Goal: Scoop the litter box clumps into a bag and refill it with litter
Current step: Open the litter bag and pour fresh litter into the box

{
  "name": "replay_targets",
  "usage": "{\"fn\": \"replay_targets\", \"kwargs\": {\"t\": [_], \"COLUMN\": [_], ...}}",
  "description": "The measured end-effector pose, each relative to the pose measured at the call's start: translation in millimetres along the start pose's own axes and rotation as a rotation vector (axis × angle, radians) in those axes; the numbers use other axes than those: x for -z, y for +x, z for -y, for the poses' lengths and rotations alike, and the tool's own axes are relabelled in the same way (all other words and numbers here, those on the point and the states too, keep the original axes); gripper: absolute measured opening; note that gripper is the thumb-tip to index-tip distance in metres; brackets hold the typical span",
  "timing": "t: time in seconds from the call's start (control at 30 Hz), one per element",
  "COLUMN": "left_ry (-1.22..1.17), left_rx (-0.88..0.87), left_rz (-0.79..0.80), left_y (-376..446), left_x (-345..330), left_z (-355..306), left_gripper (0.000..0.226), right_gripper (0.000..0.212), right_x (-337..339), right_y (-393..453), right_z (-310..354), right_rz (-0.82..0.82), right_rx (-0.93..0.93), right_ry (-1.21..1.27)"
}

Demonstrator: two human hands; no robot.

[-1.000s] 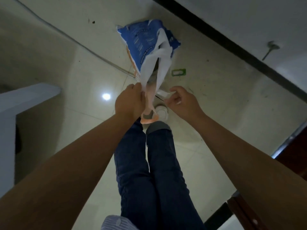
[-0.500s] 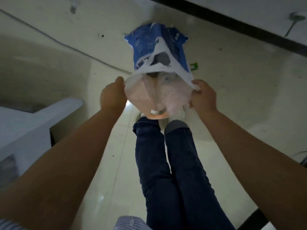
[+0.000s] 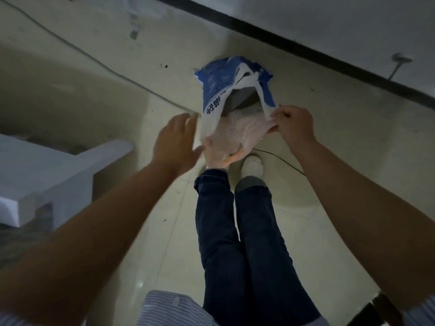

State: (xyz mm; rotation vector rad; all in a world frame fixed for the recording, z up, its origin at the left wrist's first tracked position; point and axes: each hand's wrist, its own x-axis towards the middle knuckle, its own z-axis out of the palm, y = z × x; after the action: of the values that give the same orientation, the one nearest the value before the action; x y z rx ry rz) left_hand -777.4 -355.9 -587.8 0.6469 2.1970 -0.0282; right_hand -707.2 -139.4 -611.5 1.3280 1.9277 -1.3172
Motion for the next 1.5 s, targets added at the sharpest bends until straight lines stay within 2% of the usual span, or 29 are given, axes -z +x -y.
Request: {"fn": "replay_targets", "kwargs": {"t": [0.1,0.17,0.23,0.3,0.37,0.43,0.53,0.6,0.7,0.83,0.87,0.97,1.03,1.13,1.2,1.27,1.3,1.37,1.43,1.5], "left_ry": [-0.121,-0.280,-0.448,-0.494,-0.322,-0.051,0.139,0.218,0.306,0.361,0.376,0.448,0.543,0.592,0.559,0.532,0.551,0.555,0.538,0.496], "left_rx": [-0.120,-0.073,-0.045,-0.099,-0.194,-0.180,-0.330,-0.353,-0.269,-0.217,-0.227,-0.323,-0.397,-0.365,-0.379,-0.564,-0.636,-0.704,-0.791,-0.835], "left_rz": [-0.160,-0.207,-0.210,-0.169,-0.034,0.202,0.266,0.232,0.185,0.102,0.076,0.052,0.072,0.061,0.065,-0.050,-0.046,-0.102,-0.126,-0.100], "left_y": [17.5,36.6,53.9,70.0,69.7,64.9,55.9,52.8,49.1,41.4,40.9,42.0,44.8,39.9,32.0,16.0,6.1,-13.5,-36.9,-59.2], "left_x": [-19.9,-22.6,-14.7,-9.0,-6.3,-20.5,-40.4,-52.9,-54.2,-35.8,-29.3,-8.8,5.1,32.6,48.0,60.3,67.8,73.5,71.6,61.2], "left_z": [-39.1,-56.8,-70.0,-78.5,-86.2,-80.1,-68.8,-66.0,-68.9,-64.2,-62.5,-60.3,-62.2,-68.9,-72.0,-73.0,-75.3,-78.3,-89.7,-105.7], "left_gripper": [0.094,0.095,0.084,0.065,0.047,0.043,0.050,0.050,0.031,0.047,0.047,0.040,0.036,0.033,0.031,0.025,0.027,0.025,0.005,0.018], "right_gripper": [0.024,0.027,0.028,0.027,0.028,0.029,0.032,0.032,0.031,0.043,0.041,0.012,0.022,0.033,0.033,0.027,0.032,0.036,0.029,0.019], "right_x": [4.6,10.6,14.9,17.0,21.4,28.4,32.1,28.0,26.1,26.6,23.8,17.2,20.9,33.4,41.7,47.4,50.5,58.0,63.2,65.0], "right_y": [2.5,6.2,8.6,12.4,17.7,22.5,23.3,22.0,18.1,8.3,5.8,3.9,6.8,4.7,-6.4,-30.8,-44.6,-75.5,-107.5,-142.2], "right_z": [-6.4,-14.2,-21.0,-27.8,-32.0,-34.4,-36.3,-36.1,-35.8,-46.9,-49.3,-43.9,-34.4,-25.7,-22.3,-21.3,-23.3,-31.9,-48.3,-68.3], "right_rz": [-0.008,0.000,0.036,0.056,0.036,0.003,0.018,0.028,0.035,0.124,0.111,0.025,-0.084,-0.191,-0.198,-0.155,-0.162,-0.227,-0.335,-0.454], "right_rx": [-0.008,0.029,0.051,0.052,0.003,-0.057,-0.027,-0.001,0.059,0.288,0.389,0.726,0.853,0.932,0.968,0.938,0.912,0.864,0.831,0.733], "right_ry": [-0.006,-0.067,-0.115,-0.095,-0.009,0.058,-0.014,-0.047,-0.108,-0.396,-0.501,-0.748,-0.856,-0.875,-0.836,-0.821,-0.793,-0.708,-0.568,-0.456]}}
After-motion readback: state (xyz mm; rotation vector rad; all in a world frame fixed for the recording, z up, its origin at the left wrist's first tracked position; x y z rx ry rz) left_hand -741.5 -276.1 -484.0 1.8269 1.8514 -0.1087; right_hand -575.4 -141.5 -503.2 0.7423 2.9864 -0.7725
